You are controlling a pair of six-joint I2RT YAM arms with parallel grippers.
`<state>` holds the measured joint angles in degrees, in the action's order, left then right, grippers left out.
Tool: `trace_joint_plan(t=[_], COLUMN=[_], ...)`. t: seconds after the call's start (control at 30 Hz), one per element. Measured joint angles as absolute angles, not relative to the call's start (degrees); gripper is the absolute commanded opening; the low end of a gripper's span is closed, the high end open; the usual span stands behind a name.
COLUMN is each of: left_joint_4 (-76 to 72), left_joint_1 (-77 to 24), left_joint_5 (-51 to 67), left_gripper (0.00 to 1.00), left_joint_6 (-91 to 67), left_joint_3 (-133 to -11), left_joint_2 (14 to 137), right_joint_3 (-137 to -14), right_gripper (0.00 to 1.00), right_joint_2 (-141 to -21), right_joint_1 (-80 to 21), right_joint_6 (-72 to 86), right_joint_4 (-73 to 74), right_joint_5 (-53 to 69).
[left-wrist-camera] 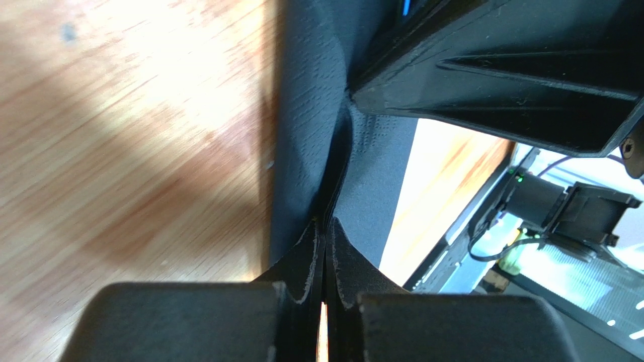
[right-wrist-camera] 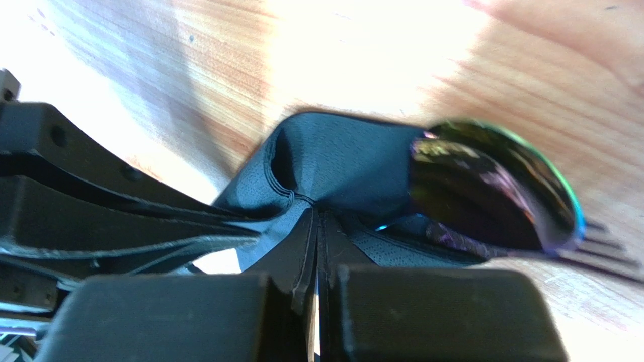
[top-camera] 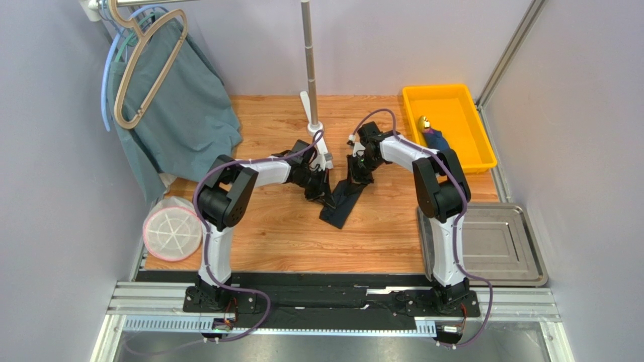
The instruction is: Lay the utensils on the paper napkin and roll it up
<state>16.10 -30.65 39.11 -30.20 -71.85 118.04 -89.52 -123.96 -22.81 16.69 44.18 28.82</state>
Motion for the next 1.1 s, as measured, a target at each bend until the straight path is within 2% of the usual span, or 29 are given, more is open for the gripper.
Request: trace_joint_plan(t=[0.13, 0.2, 0.47, 0.7, 1.1], left_joint_4=[17.0, 17.2, 18.0, 18.0, 18.1], left_joint_1=[-30.3, -30.3, -30.2, -30.2, -30.2], left_joint_5=[39.0, 39.0, 39.2, 39.3, 39.4], left_gripper=[0.0, 0.0, 0.0, 0.0, 0.0], left_joint_6=[-29.2, -29.0, -28.9, -28.9, -29.0], left_joint_3=[-71.9, -71.9, -72.0, -72.0, -72.0], left_joint_2=[117.8, 117.8, 117.8, 117.8, 117.8], right_joint_3=[-89.8, -90.4, -90.7, -86.1, -79.2], right_gripper=[0.11, 0.12, 0.1, 0.05, 0.03], right_joint_2=[-124.0, -124.0, -121.9, -121.3, -121.3], right_joint_1=[-22.6, -22.1, -18.9, -19.0, -16.7], right_joint_6=[16.7, 16.7, 17.9, 19.0, 23.5], right_joint_4=[44.5, 45.0, 45.1, 44.7, 38.2], right_joint_5=[29.6, 30.1, 32.9, 35.9, 43.0])
